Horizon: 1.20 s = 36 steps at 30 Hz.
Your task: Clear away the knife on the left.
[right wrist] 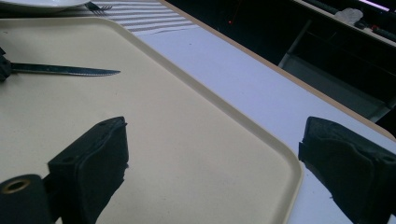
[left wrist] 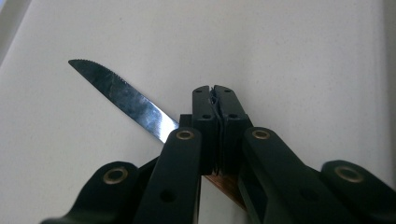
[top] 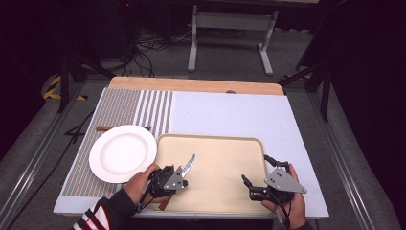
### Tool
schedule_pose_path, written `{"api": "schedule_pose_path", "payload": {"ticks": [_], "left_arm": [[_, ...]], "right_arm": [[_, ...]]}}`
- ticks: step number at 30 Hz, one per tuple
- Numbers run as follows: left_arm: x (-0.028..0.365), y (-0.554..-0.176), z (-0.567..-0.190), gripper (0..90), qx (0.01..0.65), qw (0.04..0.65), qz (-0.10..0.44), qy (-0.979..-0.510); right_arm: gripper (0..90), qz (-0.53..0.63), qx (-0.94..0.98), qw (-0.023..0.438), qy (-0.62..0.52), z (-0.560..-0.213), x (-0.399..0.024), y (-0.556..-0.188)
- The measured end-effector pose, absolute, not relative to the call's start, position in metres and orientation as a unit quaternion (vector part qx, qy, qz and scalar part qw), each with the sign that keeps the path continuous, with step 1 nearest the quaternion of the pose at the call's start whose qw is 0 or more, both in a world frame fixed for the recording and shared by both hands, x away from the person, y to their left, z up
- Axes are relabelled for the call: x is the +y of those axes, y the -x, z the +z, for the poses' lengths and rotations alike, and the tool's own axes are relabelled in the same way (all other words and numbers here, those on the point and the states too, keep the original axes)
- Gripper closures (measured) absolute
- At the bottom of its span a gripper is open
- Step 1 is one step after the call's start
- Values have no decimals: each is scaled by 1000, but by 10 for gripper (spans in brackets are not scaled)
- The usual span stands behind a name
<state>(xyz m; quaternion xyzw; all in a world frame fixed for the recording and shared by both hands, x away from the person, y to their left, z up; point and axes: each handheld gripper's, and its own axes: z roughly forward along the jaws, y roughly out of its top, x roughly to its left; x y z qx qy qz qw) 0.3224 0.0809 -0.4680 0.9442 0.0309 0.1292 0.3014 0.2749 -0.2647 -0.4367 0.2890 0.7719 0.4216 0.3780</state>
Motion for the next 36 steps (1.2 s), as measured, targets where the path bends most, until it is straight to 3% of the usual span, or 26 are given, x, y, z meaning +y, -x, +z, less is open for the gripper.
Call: {"api": "schedule_pose_path", "payload": {"ticks": [24,36], "left_arm": [[137,-309,-472,851,103,313,147,-933],[144,-303,-473,831,112,318,143,-930]], "right_arm": [[85,420,774,378,-287,-438,-262,-275],[84,423,771,379,-288,-438,-262,-275]]}}
